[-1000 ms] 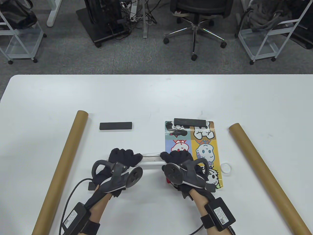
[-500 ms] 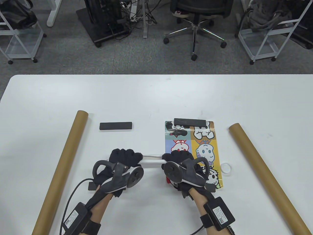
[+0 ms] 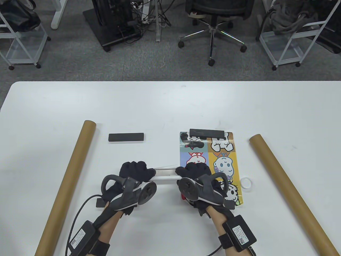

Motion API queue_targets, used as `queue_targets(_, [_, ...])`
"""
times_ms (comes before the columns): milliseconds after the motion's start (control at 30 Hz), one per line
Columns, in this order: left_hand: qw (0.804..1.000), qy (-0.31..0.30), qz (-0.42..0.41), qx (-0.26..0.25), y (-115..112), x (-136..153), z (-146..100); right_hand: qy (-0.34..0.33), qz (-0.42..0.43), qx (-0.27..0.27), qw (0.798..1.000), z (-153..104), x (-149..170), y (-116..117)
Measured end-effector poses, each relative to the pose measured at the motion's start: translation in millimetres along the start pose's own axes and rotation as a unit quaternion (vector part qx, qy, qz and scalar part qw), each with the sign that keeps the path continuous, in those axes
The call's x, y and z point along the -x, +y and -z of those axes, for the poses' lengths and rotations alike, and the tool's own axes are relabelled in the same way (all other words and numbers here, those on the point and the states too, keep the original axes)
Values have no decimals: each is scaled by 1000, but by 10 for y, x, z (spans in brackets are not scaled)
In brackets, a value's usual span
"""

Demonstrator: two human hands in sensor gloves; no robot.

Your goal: Roll up posters and store in mailing tubes

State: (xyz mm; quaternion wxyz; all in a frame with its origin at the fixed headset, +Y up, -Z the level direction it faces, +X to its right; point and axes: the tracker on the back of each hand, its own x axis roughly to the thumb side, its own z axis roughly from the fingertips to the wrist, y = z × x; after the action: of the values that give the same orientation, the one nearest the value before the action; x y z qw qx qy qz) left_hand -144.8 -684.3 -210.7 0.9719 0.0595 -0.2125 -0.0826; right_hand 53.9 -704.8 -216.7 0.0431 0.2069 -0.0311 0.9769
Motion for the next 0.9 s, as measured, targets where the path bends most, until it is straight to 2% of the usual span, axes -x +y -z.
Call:
queue_targets(333, [999, 4, -40, 7, -27, 34, 15, 0, 16, -13, 1000, 7, 17, 29])
queue_targets(400, [1000, 4, -28, 5, -24, 38, 12, -6, 26, -24, 999, 11, 34, 22])
queue_targets(533, [1000, 4, -1, -9, -14, 26, 7, -6, 14, -5, 1000, 14, 18, -5])
queue_targets(900, [1000, 3, 20, -8, -16, -16, 1, -3, 0, 10, 1000, -5, -13, 0])
